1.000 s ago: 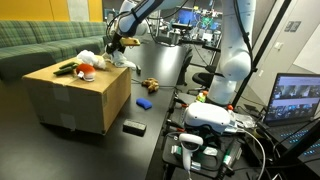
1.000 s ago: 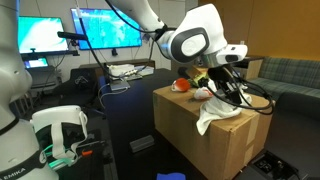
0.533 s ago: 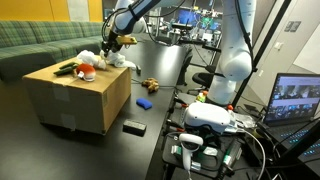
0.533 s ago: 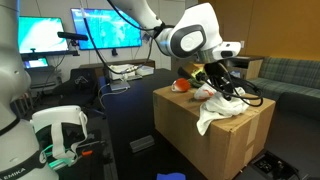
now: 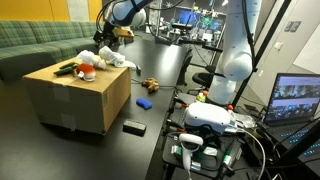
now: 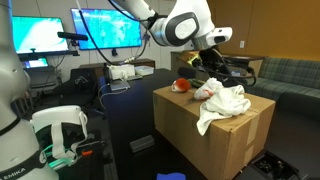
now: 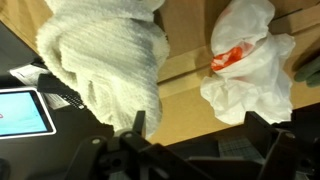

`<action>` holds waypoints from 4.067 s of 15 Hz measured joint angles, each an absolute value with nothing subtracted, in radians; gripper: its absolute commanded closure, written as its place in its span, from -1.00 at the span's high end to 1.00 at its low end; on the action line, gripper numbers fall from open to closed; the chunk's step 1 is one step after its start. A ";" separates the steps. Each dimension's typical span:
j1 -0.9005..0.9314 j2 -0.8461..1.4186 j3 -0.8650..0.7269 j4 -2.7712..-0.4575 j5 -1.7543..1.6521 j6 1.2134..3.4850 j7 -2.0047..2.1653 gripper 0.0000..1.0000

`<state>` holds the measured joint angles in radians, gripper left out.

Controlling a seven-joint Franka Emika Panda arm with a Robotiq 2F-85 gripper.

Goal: Remove the brown moose, white plastic, toy vegetable, put them on the table and put the white cloth, blue sponge and black whiteboard eraser on the box

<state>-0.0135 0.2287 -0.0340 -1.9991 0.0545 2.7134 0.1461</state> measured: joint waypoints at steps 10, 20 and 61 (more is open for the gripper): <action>-0.013 0.253 0.061 -1.997 0.170 2.734 0.023 1.00; -0.014 0.399 0.098 -1.899 0.184 2.735 -0.032 1.00; 0.002 -0.227 0.073 -2.580 -0.016 2.477 0.081 -0.94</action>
